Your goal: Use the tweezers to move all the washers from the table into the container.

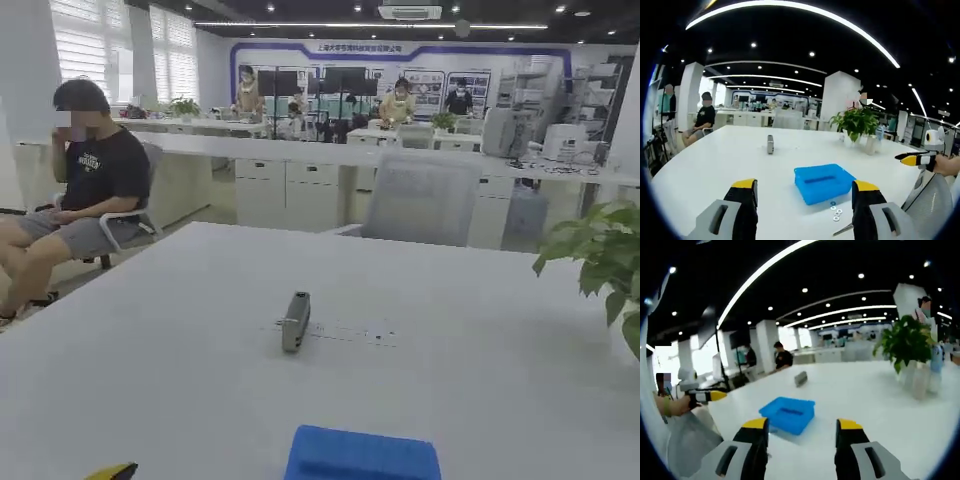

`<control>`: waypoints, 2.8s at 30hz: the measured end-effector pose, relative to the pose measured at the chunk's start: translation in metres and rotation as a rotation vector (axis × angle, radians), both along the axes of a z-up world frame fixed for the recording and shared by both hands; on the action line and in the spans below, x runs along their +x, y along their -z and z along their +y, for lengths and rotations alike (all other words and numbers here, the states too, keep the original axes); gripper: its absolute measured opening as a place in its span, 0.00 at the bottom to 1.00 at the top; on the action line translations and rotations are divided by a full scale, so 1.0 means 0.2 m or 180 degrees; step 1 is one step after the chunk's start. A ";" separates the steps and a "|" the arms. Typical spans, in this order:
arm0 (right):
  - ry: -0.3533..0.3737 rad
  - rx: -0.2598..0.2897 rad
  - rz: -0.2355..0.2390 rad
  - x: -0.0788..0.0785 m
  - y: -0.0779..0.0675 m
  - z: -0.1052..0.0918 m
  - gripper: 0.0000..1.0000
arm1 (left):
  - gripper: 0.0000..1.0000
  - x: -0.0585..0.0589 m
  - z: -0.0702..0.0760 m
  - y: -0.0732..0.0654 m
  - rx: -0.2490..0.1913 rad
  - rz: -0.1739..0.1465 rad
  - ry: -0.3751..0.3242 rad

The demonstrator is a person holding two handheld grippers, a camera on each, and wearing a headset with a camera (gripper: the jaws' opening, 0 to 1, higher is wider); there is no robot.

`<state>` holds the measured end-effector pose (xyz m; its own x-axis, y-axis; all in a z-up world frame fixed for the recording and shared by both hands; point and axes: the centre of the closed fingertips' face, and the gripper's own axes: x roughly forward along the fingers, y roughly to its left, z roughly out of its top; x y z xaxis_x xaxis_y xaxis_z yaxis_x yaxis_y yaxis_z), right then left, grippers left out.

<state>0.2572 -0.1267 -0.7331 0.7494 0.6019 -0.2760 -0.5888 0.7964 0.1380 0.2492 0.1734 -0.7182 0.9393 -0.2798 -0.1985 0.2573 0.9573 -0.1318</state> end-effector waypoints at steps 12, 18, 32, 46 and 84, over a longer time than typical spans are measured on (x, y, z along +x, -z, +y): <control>-0.0026 -0.0025 0.0004 0.00 0.00 0.01 0.45 | 0.75 0.00 0.00 0.01 0.0015 0.0015 0.0009; -0.0015 -0.0035 -0.0008 0.00 0.00 0.00 0.45 | 0.74 0.00 0.00 0.02 0.0008 0.0030 0.0036; -0.0004 -0.0049 -0.0023 0.01 0.00 0.00 0.45 | 0.73 0.00 0.01 0.01 -0.0003 0.0013 0.0001; -0.0045 -0.0033 -0.0024 0.00 0.00 0.01 0.45 | 0.73 0.00 0.02 0.01 -0.0002 0.0016 -0.0037; -0.0185 -0.0503 0.0111 -0.04 0.08 0.01 0.40 | 0.63 -0.04 -0.16 0.08 -0.0065 0.0366 0.0551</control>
<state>0.2493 -0.1253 -0.7488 0.7029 0.5910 -0.3958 -0.6315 0.7746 0.0351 0.2409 0.1419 -0.7335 0.8484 -0.4401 -0.2943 0.3998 0.8970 -0.1889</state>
